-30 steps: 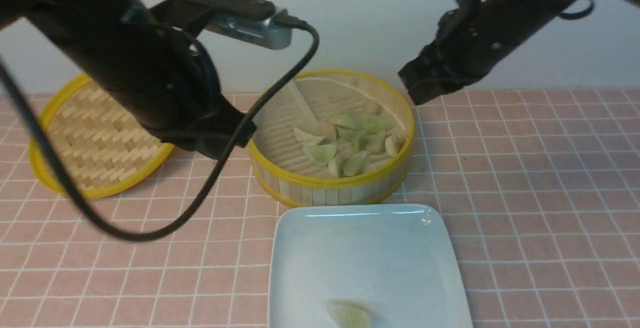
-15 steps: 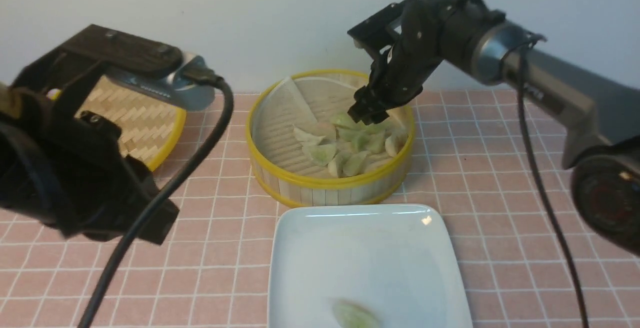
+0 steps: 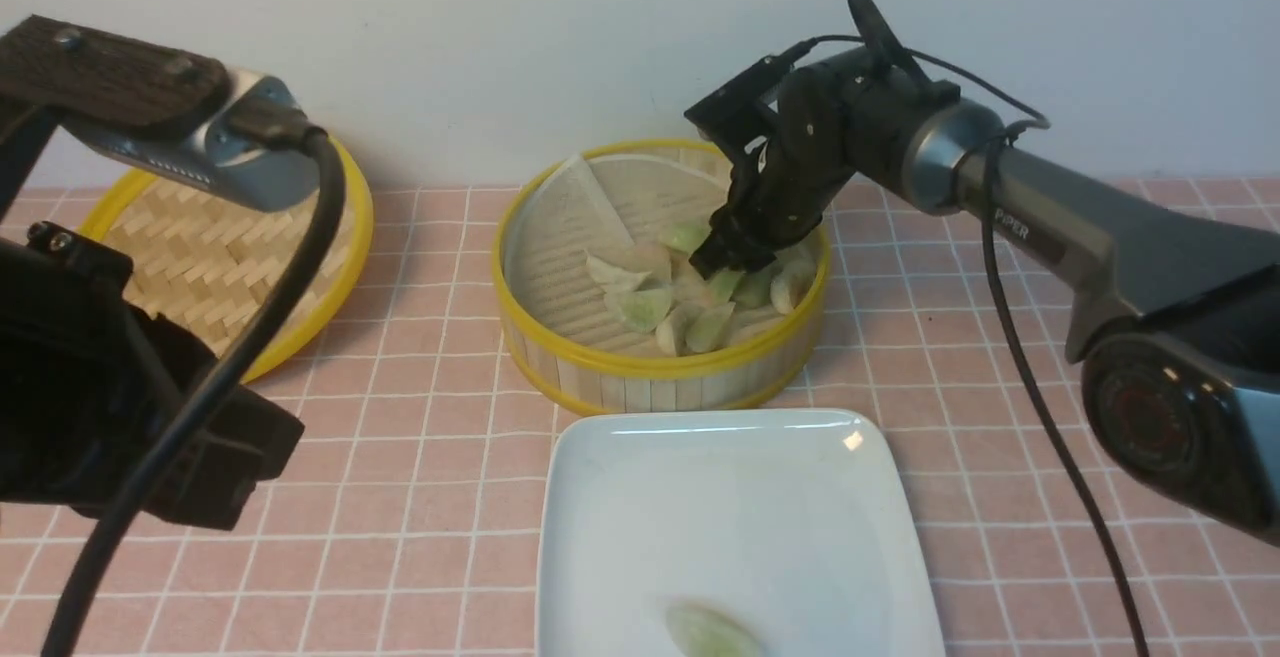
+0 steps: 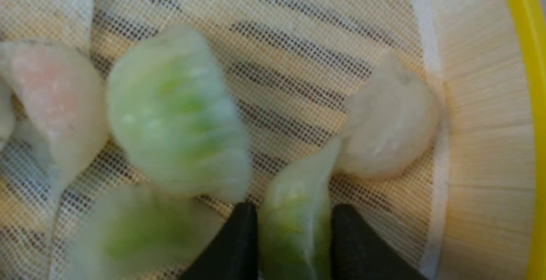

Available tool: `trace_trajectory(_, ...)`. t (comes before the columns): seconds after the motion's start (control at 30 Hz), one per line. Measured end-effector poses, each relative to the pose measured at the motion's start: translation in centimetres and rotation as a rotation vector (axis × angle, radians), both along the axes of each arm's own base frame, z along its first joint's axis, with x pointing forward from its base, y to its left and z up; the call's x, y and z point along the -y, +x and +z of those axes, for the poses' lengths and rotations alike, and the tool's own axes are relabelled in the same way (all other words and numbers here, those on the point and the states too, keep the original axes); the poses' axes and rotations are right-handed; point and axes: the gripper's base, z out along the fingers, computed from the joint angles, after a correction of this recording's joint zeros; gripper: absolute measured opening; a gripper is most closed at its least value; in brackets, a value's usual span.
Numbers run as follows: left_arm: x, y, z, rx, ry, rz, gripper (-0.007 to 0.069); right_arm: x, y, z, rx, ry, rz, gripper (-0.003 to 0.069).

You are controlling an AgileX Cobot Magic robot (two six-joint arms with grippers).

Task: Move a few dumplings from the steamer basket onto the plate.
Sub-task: Use the right arm to grab a dumpling from inside the steamer, then use the right arm to put the dumpling into the plate

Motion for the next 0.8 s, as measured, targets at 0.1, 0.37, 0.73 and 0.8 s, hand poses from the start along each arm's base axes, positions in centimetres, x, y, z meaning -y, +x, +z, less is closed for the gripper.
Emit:
trace_trajectory(0.1,0.0,0.0,0.0,-0.003,0.001,0.0,-0.0006,0.1,-0.1,0.6,-0.017,0.004,-0.021,0.0195)
trace_trajectory(0.37,0.0,0.0,0.0,0.0,-0.001,0.001,-0.0006,0.7,-1.9,9.9,0.011,0.065,-0.051,0.0195)
trace_trajectory(0.73,0.1,0.3,0.2,0.036,-0.022,0.006,-0.0006,1.3,-11.8,19.0,-0.152,0.347,-0.053,0.0195)
trace_trajectory(0.8,0.1,0.3,0.2,0.041,-0.024,0.007,-0.0006,1.1,-14.9,18.1,-0.231,0.328,-0.032,0.0195)
